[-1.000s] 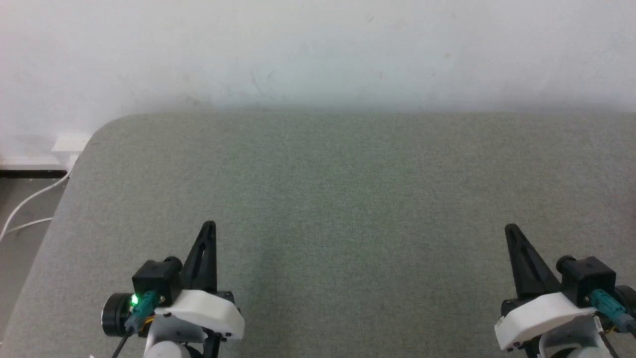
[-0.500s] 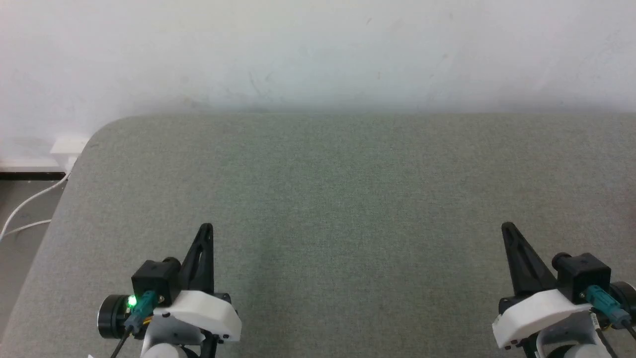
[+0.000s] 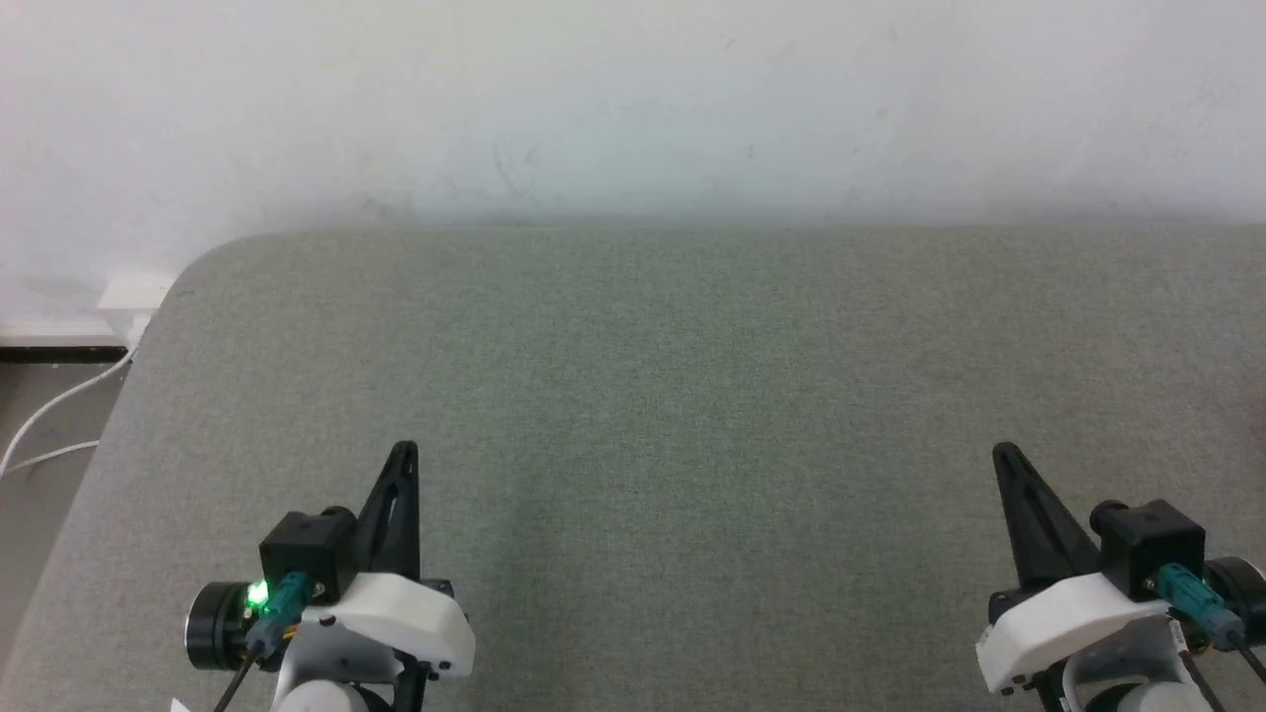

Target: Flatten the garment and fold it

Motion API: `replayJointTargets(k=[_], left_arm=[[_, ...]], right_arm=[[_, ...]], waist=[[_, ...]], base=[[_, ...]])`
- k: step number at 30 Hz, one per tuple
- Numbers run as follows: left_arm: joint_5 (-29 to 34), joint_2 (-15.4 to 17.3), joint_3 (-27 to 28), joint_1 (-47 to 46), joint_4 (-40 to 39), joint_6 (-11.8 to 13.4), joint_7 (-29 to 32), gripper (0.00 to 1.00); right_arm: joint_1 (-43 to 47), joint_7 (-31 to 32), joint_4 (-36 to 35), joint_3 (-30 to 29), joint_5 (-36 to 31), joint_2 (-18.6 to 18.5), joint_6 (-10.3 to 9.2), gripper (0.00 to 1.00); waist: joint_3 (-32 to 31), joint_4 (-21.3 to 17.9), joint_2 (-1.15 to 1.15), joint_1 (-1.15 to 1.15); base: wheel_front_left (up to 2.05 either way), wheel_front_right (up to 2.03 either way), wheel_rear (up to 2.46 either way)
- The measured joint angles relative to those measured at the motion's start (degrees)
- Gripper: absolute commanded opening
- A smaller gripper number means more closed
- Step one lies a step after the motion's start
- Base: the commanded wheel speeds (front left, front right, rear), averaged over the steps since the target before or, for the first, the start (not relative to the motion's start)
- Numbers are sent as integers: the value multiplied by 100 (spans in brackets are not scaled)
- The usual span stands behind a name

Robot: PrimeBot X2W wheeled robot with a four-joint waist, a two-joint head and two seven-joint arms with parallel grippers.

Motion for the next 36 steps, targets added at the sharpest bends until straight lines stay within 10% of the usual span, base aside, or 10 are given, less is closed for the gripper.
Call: replayJointTargets(k=[36], left_arm=[[420,-1,172,83,-285,7,410,0]], right_arm=[[-129,193,-1,122,-159,3,0,0]], waist=[[-44,-63,0,0]], base=[[0,0,0]])
